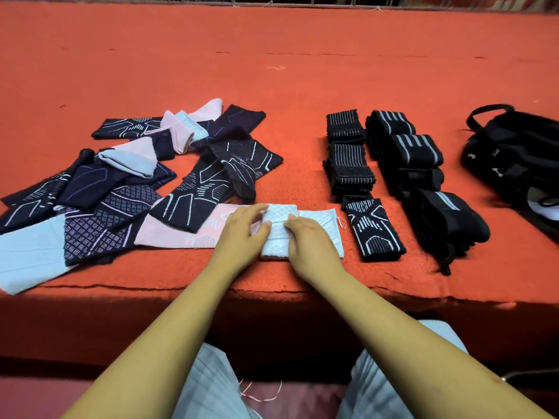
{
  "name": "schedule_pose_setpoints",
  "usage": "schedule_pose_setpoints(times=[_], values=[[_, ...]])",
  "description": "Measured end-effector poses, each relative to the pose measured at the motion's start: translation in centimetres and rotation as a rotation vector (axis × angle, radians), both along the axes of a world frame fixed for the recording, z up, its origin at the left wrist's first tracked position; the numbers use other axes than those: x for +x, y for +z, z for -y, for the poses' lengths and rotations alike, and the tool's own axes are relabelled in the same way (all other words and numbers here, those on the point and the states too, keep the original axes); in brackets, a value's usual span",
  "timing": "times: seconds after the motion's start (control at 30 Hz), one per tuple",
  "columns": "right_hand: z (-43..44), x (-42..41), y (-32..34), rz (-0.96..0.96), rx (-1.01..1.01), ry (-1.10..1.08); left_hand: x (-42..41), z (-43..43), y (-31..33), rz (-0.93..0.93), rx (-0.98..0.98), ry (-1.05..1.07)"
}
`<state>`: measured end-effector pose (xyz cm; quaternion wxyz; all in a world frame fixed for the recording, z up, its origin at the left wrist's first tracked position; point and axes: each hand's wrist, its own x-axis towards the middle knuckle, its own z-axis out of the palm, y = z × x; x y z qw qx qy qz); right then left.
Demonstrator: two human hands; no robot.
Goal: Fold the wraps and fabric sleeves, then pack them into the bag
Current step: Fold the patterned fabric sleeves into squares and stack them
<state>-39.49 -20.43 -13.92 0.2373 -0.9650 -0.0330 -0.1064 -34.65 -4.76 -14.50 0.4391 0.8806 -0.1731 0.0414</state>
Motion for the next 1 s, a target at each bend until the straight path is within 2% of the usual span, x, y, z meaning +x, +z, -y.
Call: schedule_pose_setpoints(times=[0.1, 0.23, 0.37, 0.53, 0.63, 0.77, 0.83, 0.9, 1.0], values=[[0.0, -0.1, 0.5, -0.017, 0.130, -0.050, 0.1, 0.8, 1.5, -0.192, -0.164, 0.038], [0.5, -0.3, 2.5, -0.156, 0.553, -0.148, -0.3, 2.1, 3.3, -0.492, -0.616, 0.112], [1.5, -0.8, 4.6, -0.256, 0.896, -0.244, -1.2, 3.8, 4.9, -0.591, -0.865, -0.003], [2.9, -1.3, 4.7, -0.244, 1.110, -0.312, -1.4, 5.5, 4.8, -0.632, -0.819, -0.072], [3.6, -0.9, 4.2, -0.211, 1.189, -0.391, -0.9, 6.2, 3.5, -0.577, -0.717, 0.045], [3.7, -1.0, 4.0, -0.234, 1.421, -0.338, -0.9, 6.9, 2.9, -0.650, -0.739, 0.061], [3.6, -1.1, 4.1, -0.253, 1.582, -0.274, -1.1, 7.1, 3.2, -0.702, -0.825, 0.043], [3.4, -1.2, 3.9, -0.241, 1.592, -0.286, -1.3, 7.5, 3.4, -0.747, -0.947, 0.040], [3.5, -1.3, 3.3, -0.163, 1.256, -0.394, -1.2, 8.0, 3.4, -0.692, -1.003, 0.087]])
